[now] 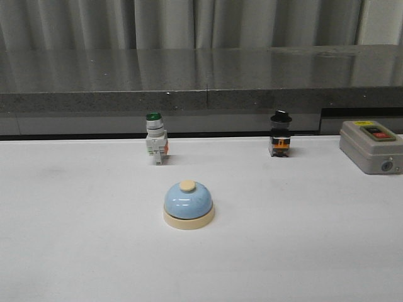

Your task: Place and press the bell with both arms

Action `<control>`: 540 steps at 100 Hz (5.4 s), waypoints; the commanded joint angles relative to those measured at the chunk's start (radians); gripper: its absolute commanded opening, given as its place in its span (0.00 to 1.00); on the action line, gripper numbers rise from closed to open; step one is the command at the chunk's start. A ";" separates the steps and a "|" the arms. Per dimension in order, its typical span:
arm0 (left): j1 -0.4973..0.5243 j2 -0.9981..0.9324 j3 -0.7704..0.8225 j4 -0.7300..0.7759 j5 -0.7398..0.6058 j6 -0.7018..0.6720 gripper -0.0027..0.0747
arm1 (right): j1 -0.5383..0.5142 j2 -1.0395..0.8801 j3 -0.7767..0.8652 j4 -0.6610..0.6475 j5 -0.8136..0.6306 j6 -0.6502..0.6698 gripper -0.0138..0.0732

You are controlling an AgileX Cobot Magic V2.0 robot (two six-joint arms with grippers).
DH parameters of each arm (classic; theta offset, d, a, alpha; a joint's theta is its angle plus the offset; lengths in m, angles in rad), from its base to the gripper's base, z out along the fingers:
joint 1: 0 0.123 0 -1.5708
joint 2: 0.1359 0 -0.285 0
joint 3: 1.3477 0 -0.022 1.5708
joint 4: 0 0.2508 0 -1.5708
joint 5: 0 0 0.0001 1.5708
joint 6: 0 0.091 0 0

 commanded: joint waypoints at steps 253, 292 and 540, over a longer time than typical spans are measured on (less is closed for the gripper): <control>0.091 -0.667 0.565 0.115 -0.481 0.005 0.01 | -0.006 0.035 -0.173 -0.010 0.053 0.000 0.08; 0.091 -0.667 0.565 0.115 -0.481 0.005 0.01 | -0.005 0.360 -0.428 -0.010 0.253 0.000 0.08; 0.091 -0.667 0.565 0.115 -0.481 0.005 0.01 | 0.635 1.766 -1.527 -0.012 0.790 -0.076 0.08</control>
